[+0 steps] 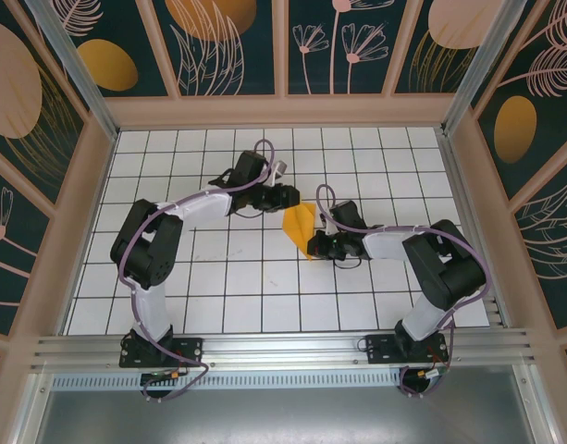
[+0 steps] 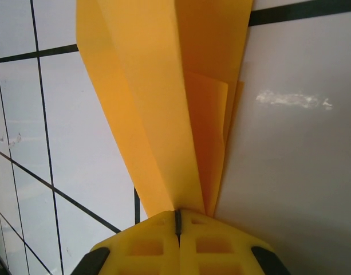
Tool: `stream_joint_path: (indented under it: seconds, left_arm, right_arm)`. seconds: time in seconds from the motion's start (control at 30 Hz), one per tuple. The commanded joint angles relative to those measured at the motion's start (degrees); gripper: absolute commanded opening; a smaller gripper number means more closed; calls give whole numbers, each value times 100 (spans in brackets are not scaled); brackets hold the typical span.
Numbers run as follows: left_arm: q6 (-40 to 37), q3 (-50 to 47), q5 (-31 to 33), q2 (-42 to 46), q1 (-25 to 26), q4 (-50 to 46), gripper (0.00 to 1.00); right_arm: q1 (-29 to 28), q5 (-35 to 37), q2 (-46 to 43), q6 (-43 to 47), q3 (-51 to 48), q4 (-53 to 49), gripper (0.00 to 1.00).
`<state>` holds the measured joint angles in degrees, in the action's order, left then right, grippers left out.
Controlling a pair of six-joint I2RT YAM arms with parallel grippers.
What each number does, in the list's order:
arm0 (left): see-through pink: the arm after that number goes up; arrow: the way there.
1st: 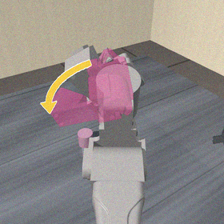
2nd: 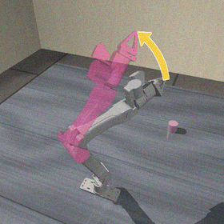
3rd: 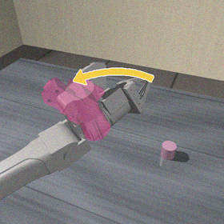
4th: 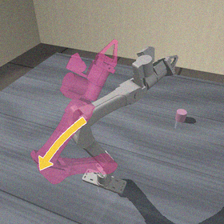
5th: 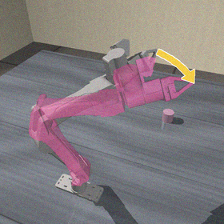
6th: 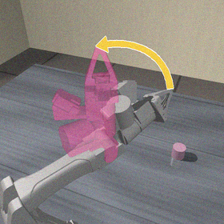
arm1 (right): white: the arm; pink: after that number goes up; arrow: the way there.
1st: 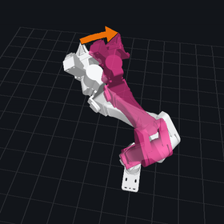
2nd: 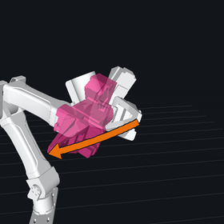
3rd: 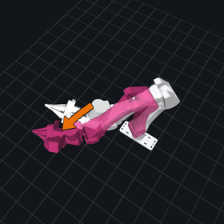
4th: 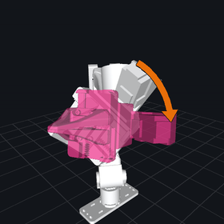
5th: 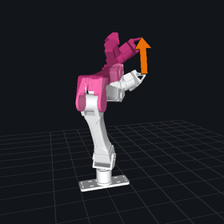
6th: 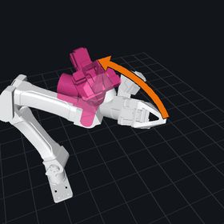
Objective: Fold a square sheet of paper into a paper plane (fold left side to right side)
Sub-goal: Fourth fold the wing at the center of the table.
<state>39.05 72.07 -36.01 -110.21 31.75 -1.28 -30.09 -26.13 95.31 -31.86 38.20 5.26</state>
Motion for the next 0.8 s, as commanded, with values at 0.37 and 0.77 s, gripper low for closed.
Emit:
stream_joint_path:
  seconds: [0.37, 0.77]
  left_arm:
    - [691, -547, -700, -525, 467, 1091, 28]
    - [835, -519, -721, -824, 497, 1213, 25]
  right_arm:
    - [73, 617, 474, 168, -251, -1048, 0]
    - [64, 662, 500, 171, -252, -1095, 0]
